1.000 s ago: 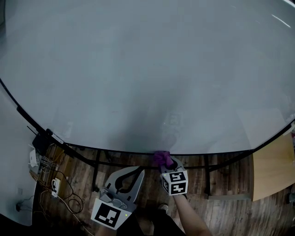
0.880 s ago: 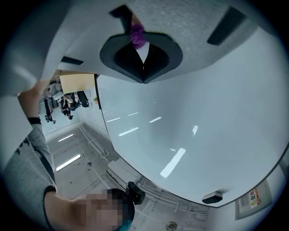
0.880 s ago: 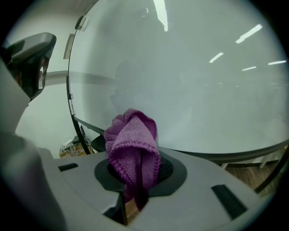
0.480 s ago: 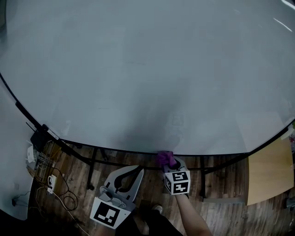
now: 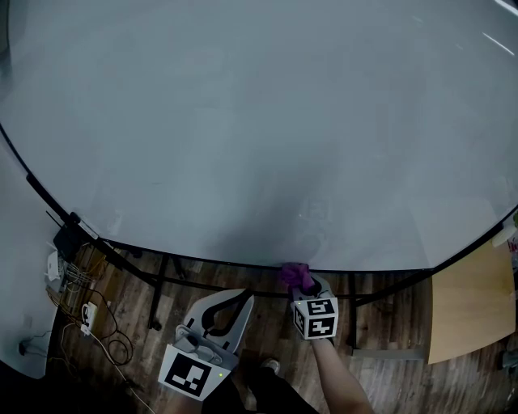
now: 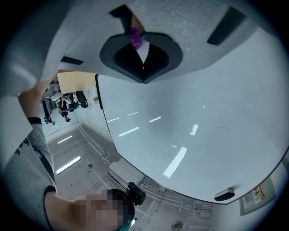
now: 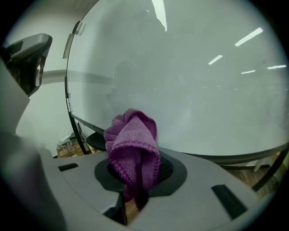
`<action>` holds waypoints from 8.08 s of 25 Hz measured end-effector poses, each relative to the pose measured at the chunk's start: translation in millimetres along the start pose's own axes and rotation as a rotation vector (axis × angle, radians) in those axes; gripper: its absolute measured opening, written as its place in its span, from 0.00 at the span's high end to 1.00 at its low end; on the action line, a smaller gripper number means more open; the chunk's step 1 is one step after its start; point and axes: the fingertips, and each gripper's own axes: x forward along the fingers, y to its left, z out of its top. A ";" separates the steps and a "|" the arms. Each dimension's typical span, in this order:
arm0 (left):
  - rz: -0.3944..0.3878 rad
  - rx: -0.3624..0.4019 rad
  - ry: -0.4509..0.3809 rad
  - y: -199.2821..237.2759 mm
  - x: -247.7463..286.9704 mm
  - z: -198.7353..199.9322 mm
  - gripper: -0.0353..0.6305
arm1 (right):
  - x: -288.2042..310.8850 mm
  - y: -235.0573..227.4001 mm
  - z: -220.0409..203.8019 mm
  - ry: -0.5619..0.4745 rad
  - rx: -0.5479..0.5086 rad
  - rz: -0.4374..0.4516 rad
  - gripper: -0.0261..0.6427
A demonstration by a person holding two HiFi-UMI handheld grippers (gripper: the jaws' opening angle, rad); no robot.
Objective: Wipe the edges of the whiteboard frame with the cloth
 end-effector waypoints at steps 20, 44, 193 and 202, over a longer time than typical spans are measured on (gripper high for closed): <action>-0.006 0.007 0.002 -29.4 19.6 2.7 0.92 | -24.8 -60.5 -13.2 -0.001 0.013 -0.057 0.85; -0.172 -0.005 -0.016 -0.6 0.8 5.2 0.92 | -27.0 -63.4 -13.2 0.029 0.113 -0.243 0.85; 0.005 0.018 0.007 -213.1 88.5 35.6 0.92 | -253.3 -307.1 -49.6 -0.160 0.123 -0.257 0.85; 0.055 0.056 -0.037 -218.4 26.9 50.1 0.92 | -298.2 -231.0 -29.0 -0.238 0.070 -0.161 0.85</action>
